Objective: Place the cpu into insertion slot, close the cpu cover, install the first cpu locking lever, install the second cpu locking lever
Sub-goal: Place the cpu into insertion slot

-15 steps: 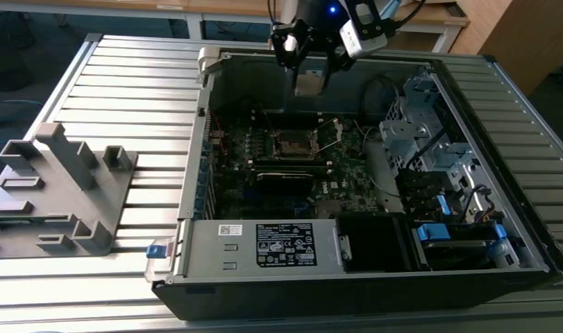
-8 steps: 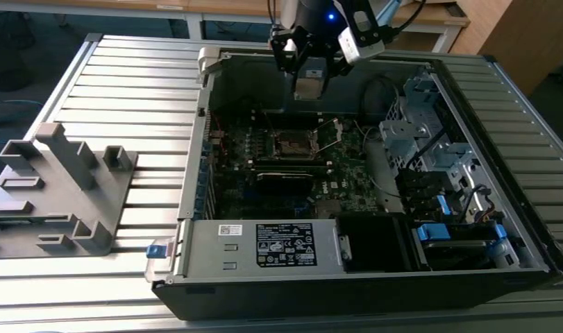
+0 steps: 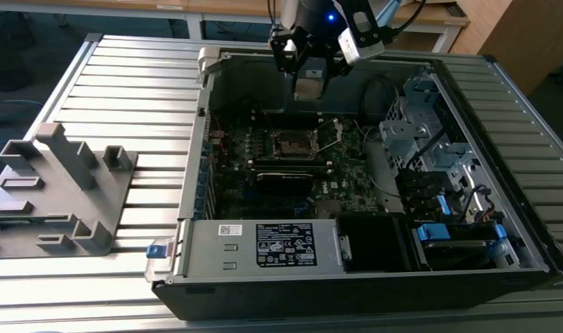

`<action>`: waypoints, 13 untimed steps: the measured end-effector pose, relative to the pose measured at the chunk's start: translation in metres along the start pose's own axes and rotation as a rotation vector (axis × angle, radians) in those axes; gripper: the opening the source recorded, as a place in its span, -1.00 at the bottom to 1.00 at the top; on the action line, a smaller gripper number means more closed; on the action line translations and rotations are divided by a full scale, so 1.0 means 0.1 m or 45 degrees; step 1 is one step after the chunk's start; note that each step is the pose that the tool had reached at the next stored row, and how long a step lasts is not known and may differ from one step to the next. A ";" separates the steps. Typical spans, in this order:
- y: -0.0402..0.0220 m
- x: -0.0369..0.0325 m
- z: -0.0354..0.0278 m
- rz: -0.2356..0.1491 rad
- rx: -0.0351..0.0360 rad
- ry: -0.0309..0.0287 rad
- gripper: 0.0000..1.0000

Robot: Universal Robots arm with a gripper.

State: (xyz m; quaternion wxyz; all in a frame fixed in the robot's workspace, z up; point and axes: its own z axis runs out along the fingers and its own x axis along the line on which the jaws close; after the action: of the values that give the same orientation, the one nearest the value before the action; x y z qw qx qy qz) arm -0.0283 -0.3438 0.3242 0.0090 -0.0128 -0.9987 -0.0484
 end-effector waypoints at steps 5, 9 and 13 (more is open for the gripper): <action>0.000 0.000 0.002 0.000 -0.0001 -0.0001 0.08; -0.003 -0.001 0.032 0.000 0.0000 0.0000 0.08; -0.006 -0.001 0.061 0.000 0.0001 0.0000 0.08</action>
State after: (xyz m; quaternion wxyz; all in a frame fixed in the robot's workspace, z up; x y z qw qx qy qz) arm -0.0284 -0.3438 0.3181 0.0090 -0.0128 -0.9987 -0.0484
